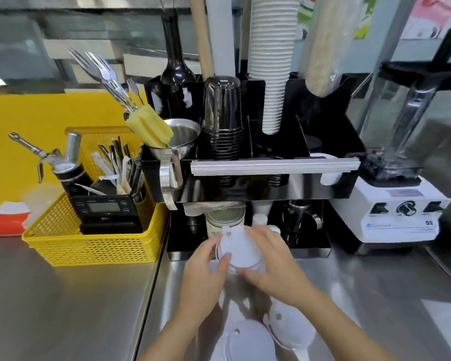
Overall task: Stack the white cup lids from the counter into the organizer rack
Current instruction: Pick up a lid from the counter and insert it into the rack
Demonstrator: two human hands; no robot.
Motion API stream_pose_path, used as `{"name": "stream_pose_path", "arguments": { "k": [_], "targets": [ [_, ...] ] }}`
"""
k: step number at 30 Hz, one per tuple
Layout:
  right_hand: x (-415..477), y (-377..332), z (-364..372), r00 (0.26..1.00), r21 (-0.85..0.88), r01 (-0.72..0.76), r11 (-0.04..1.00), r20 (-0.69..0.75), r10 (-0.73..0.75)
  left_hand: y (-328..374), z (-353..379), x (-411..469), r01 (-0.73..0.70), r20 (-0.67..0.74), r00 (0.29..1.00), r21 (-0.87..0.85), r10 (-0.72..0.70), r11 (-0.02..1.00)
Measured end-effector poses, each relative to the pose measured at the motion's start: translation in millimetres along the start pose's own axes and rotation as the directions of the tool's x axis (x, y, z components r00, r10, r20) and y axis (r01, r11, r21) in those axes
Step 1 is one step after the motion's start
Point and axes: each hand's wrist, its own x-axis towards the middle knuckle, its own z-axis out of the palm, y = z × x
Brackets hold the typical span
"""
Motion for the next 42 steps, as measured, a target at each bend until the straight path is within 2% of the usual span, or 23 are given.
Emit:
{"name": "stream_pose_path", "arguments": {
  "k": [3, 5, 7, 9, 13, 16, 18, 20, 22, 24, 27, 29, 33, 38, 42],
  "targets": [
    [5, -5, -33, 0.995, -0.001, 0.057, 0.998, -0.079, -0.057, 43, 0, 15, 0.042, -0.066, 0.996, -0.181, -0.054, 0.983],
    [7, -7, -54, 0.985, -0.024, 0.098, 0.995, -0.139, -0.100, 67, 4, 25, 0.114, -0.065, 0.988, -0.336, -0.143, 0.935],
    [10, -6, -74, 0.972, -0.045, 0.124, 0.991, -0.197, -0.131, 90, 6, 36, 0.208, 0.003, 0.972, -0.482, -0.235, 0.851],
    [12, -4, -92, 0.954, -0.064, 0.150, 0.987, -0.254, -0.161, 112, 8, 47, 0.257, 0.094, 0.964, -0.550, -0.247, 0.794],
    [19, -3, -125, 0.912, -0.158, 0.158, 0.975, -0.356, -0.206, 149, 18, 62, 0.159, 0.130, 0.986, -0.511, -0.107, 0.845],
    [29, -3, -144, 0.862, -0.317, 0.092, 0.944, -0.449, -0.235, 169, 31, 73, 0.099, 0.112, 0.992, -0.487, -0.051, 0.868],
    [37, -5, -158, 0.847, -0.333, 0.061, 0.941, -0.481, -0.225, 181, 40, 81, 0.048, 0.086, 0.996, -0.454, -0.010, 0.890],
    [48, -3, -174, 0.857, -0.298, 0.070, 0.952, -0.470, -0.210, 192, 49, 90, -0.013, 0.054, 0.998, -0.425, 0.039, 0.905],
    [58, 1, -193, 0.905, -0.274, 0.057, 0.960, -0.392, -0.165, 203, 58, 101, -0.048, 0.056, 0.995, -0.409, 0.078, 0.911],
    [69, 7, -212, 0.947, -0.263, 0.026, 0.964, -0.302, -0.108, 212, 66, 115, -0.085, 0.074, 0.990, -0.353, 0.119, 0.932],
    [86, 15, -234, 0.979, -0.263, -0.040, 0.964, -0.204, -0.015, 214, 81, 137, -0.231, 0.114, 0.963, -0.107, 0.243, 0.967],
    [97, 21, -243, 0.990, -0.310, -0.068, 0.948, -0.136, 0.027, 210, 90, 151, -0.318, 0.128, 0.942, 0.050, 0.310, 0.947],
    [115, 31, -249, 0.994, -0.403, -0.094, 0.910, 0.008, 0.107, 195, 104, 174, -0.444, 0.187, 0.895, 0.292, 0.405, 0.847],
    [131, 49, -240, 0.980, -0.601, -0.037, 0.799, 0.134, 0.147, 175, 115, 187, -0.483, 0.276, 0.876, 0.482, 0.397, 0.731],
    [144, 55, -234, 0.934, -0.702, -0.010, 0.712, 0.247, 0.256, 163, 119, 188, -0.567, 0.360, 0.819, 0.629, 0.447, 0.532]
  ]
}}
